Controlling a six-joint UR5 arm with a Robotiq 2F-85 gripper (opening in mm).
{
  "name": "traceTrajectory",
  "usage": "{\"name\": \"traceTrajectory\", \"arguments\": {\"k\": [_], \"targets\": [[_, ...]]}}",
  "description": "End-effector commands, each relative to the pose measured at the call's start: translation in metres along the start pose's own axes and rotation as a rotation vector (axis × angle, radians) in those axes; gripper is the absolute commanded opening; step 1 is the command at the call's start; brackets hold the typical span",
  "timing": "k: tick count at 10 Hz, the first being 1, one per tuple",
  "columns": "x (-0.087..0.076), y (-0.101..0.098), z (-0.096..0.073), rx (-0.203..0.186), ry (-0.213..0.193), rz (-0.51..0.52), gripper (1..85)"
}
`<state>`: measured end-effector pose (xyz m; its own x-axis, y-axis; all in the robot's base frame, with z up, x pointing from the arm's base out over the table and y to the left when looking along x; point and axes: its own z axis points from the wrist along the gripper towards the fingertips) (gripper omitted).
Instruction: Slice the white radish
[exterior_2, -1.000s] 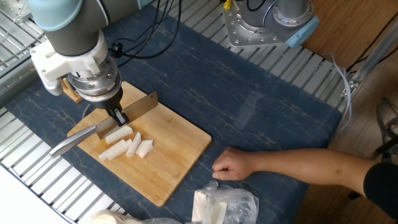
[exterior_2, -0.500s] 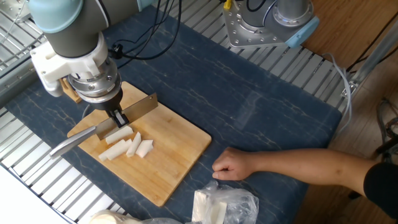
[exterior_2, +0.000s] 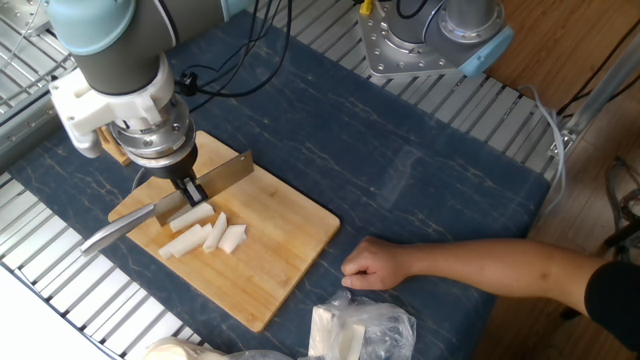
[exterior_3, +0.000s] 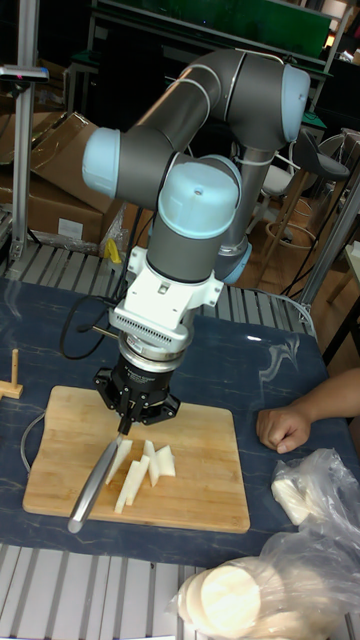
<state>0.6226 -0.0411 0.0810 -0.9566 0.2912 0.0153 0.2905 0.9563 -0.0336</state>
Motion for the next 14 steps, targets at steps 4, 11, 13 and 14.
{"name": "traceTrajectory", "arguments": {"k": [4, 11, 13, 14], "targets": [[-0.007, 0.004, 0.009, -0.035, -0.022, -0.008, 1.0], [-0.018, 0.005, 0.022, -0.047, -0.060, -0.024, 1.0], [-0.021, 0.005, 0.026, -0.045, -0.069, -0.024, 1.0], [-0.022, 0.005, 0.027, -0.046, -0.073, -0.023, 1.0]]}}
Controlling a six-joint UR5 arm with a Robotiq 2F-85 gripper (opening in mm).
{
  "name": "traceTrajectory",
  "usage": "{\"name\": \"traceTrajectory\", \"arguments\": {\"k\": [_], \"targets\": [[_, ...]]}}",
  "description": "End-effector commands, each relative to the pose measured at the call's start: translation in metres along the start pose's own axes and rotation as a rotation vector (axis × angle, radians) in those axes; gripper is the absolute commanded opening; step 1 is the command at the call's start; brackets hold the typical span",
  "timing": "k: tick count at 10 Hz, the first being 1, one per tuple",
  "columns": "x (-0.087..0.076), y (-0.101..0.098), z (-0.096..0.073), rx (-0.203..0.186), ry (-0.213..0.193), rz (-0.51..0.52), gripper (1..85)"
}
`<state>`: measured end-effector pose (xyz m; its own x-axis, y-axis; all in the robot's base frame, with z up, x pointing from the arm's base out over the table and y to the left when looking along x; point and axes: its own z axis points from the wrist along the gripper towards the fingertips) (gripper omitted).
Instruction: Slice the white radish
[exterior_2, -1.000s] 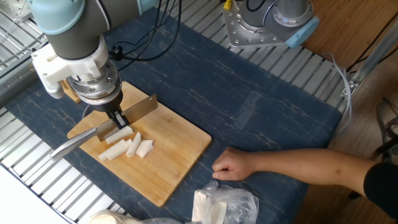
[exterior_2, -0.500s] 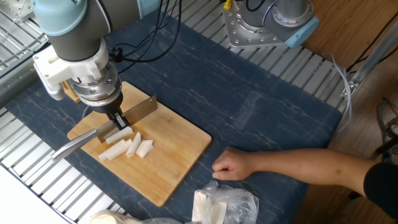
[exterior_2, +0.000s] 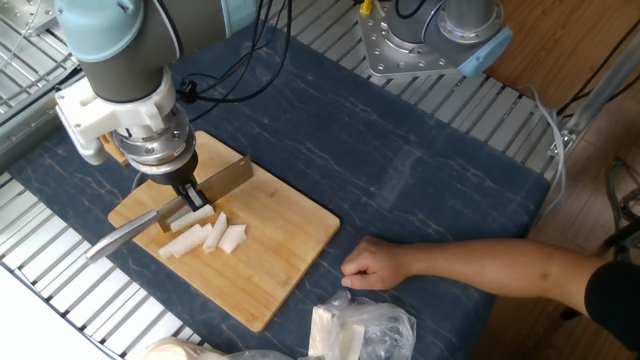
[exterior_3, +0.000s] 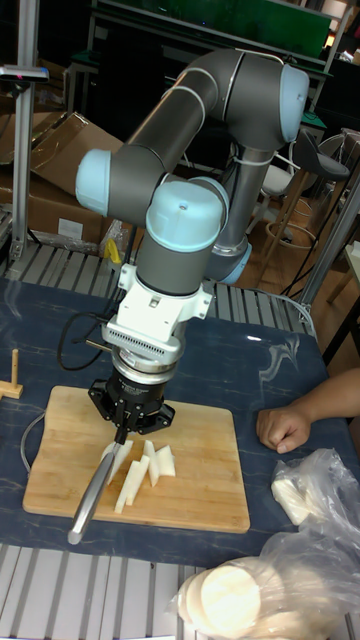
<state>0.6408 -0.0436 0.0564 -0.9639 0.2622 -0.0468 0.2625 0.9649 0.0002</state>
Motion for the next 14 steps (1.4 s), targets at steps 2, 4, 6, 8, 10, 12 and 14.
{"name": "traceTrajectory", "arguments": {"k": [2, 4, 6, 8, 10, 12, 14], "targets": [[0.002, 0.005, -0.005, -0.007, 0.007, 0.009, 1.0], [0.011, 0.012, -0.021, -0.004, 0.033, 0.019, 1.0], [0.013, 0.013, -0.024, -0.011, 0.049, 0.019, 1.0], [0.015, 0.022, -0.029, 0.002, 0.067, 0.025, 1.0], [0.020, 0.024, -0.039, 0.014, 0.079, 0.017, 1.0], [0.018, 0.033, -0.037, -0.013, 0.068, 0.016, 1.0], [0.020, 0.040, -0.041, -0.006, 0.077, 0.025, 1.0]]}}
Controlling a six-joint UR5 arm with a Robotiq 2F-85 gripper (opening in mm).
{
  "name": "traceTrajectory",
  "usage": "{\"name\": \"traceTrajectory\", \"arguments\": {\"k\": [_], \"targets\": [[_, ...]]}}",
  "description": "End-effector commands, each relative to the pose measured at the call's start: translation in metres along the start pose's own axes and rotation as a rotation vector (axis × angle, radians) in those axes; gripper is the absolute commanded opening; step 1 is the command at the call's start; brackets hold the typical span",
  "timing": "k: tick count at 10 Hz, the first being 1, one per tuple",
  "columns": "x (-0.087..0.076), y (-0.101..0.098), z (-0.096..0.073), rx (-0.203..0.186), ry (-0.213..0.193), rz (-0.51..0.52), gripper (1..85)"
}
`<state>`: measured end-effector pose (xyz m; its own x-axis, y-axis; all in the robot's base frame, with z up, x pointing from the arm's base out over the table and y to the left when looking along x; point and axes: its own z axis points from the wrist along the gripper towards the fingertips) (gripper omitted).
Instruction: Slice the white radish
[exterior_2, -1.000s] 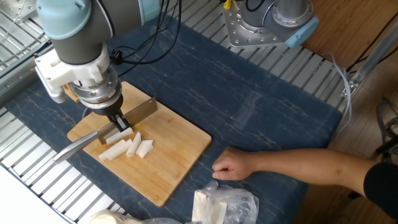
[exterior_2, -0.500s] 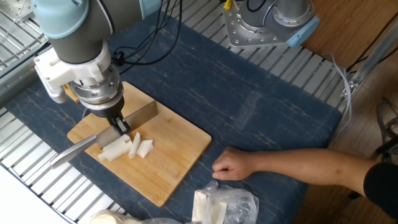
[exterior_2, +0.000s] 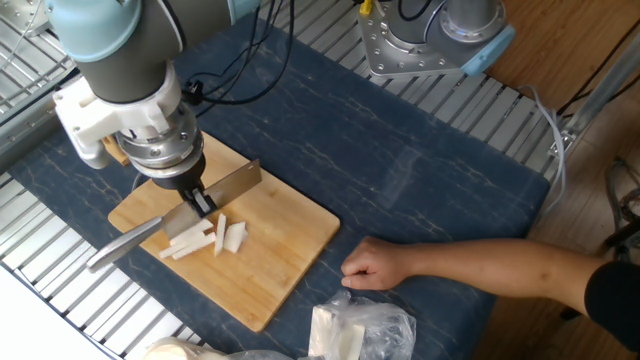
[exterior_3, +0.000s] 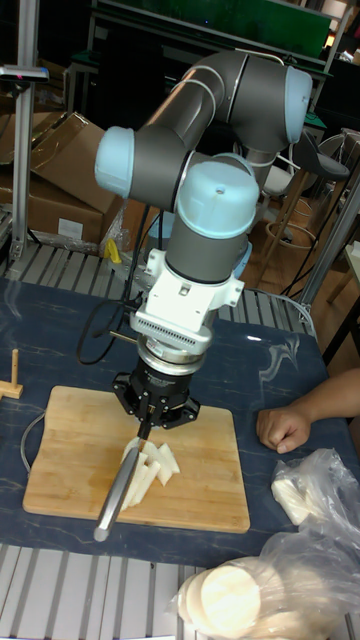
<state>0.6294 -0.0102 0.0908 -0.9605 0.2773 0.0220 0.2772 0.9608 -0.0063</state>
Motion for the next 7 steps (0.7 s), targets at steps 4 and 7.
{"name": "traceTrajectory", "arguments": {"k": [4, 7], "targets": [[0.003, -0.024, -0.007, 0.077, -0.016, -0.122, 1.0], [0.003, -0.036, -0.010, 0.087, -0.013, -0.170, 1.0]]}}
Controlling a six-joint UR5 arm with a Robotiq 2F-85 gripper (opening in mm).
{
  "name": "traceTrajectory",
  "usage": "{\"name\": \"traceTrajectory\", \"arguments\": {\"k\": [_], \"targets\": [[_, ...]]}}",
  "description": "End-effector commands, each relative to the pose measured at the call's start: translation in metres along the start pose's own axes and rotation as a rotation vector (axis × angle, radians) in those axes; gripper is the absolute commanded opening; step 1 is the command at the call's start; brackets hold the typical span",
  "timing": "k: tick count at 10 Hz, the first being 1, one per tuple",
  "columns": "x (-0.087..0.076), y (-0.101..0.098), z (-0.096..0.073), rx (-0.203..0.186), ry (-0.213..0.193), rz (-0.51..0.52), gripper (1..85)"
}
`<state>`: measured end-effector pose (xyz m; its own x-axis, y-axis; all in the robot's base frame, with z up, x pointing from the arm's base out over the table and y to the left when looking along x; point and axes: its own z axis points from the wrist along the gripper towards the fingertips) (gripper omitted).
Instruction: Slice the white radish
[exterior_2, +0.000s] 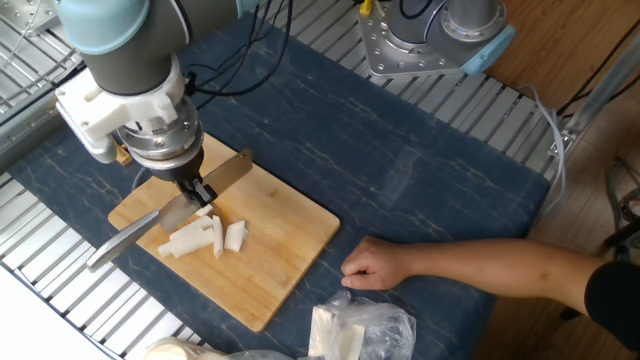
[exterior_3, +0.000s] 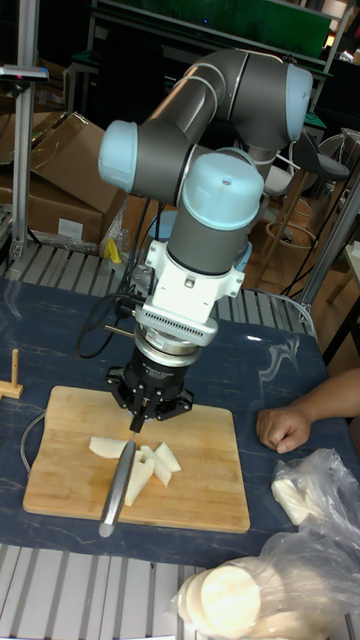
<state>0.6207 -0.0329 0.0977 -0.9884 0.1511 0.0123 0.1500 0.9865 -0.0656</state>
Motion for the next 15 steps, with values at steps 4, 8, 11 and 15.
{"name": "traceTrajectory", "arguments": {"k": [4, 8, 11, 15], "targets": [[0.002, -0.030, -0.006, 0.036, -0.021, -0.053, 1.0], [0.011, -0.016, -0.010, -0.027, -0.005, -0.031, 1.0], [0.016, -0.024, -0.008, -0.015, 0.004, -0.053, 1.0], [0.014, -0.028, -0.009, -0.006, -0.020, -0.087, 1.0]]}}
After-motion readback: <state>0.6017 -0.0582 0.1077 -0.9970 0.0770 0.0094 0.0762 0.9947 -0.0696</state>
